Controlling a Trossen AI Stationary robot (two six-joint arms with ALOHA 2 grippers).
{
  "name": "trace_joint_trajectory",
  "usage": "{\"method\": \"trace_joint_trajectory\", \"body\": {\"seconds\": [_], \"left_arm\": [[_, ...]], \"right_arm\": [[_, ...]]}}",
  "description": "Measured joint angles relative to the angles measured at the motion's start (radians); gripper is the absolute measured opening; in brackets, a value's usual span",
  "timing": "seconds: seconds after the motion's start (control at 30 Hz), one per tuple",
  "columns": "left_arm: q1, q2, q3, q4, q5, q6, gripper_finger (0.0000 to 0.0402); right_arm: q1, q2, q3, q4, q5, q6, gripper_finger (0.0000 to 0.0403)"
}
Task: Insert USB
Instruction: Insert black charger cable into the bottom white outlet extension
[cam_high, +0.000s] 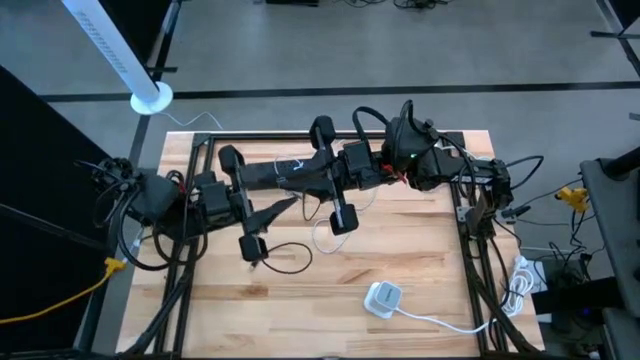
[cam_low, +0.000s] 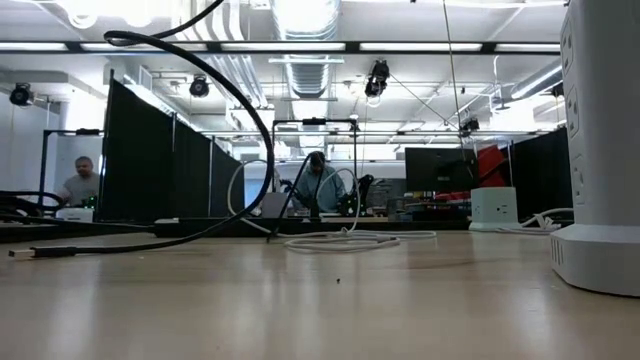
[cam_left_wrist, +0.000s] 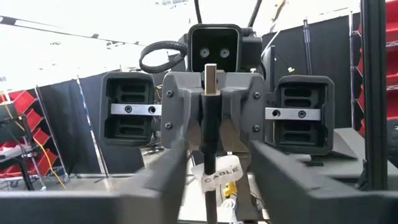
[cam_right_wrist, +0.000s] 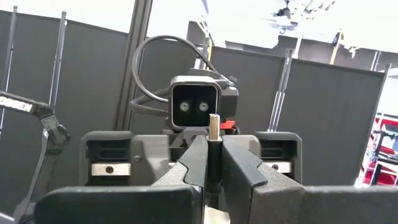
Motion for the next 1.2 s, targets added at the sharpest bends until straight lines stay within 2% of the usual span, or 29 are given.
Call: {"method": "trace_joint_trajectory", "body": {"seconds": [0.1,0.17,0.3,0.43,0.5,0.6,0.7,0.87,0.97,1.03,1.2], "left_arm": [[0.0,0.0,0.0,-0.001,-0.002,0.014,0.0041],[0.0,-0.001,0.0,0.0,-0.004,0.014,0.0013],[0.0,-0.002,0.0,-0.006,-0.049,0.018,0.0012],[0.0,-0.006,0.0,-0.031,-0.052,0.02,0.0012],[0.0,-0.012,0.0,-0.059,-0.053,0.018,0.0012],[0.0,-0.028,0.0,-0.131,-0.061,-0.018,0.0012],[0.002,-0.05,0.0,-0.309,-0.077,-0.143,0.0012],[0.018,-0.064,-0.013,-0.64,-0.078,-0.375,0.0012],[0.028,-0.053,-0.047,-0.789,0.0,-0.465,0.0012],[0.042,-0.05,-0.09,-0.829,0.071,-0.507,0.0012],[0.108,-0.049,-0.255,-0.733,0.279,-0.489,0.0012]], "right_arm": [[-0.001,0.0,0.0,0.0,0.004,-0.001,0.0017],[-0.001,0.0,0.0,0.0,0.005,-0.005,0.0017],[-0.001,0.0,0.001,-0.02,0.012,-0.014,0.0017],[-0.001,-0.003,0.003,-0.061,0.023,-0.034,0.0017],[-0.001,-0.003,0.003,-0.084,0.025,-0.042,0.0035],[0.001,-0.014,0.002,-0.153,0.029,-0.045,0.0091],[0.006,-0.043,0.0,-0.277,0.08,-0.08,0.0148],[0.029,-0.118,0.001,-0.593,0.279,-0.087,0.0214],[0.044,-0.15,0.001,-0.821,0.328,0.046,0.0234],[0.059,-0.161,0.001,-0.965,0.35,0.168,0.024],[0.133,-0.164,0.0,-1.294,0.382,0.504,0.0249]]}}
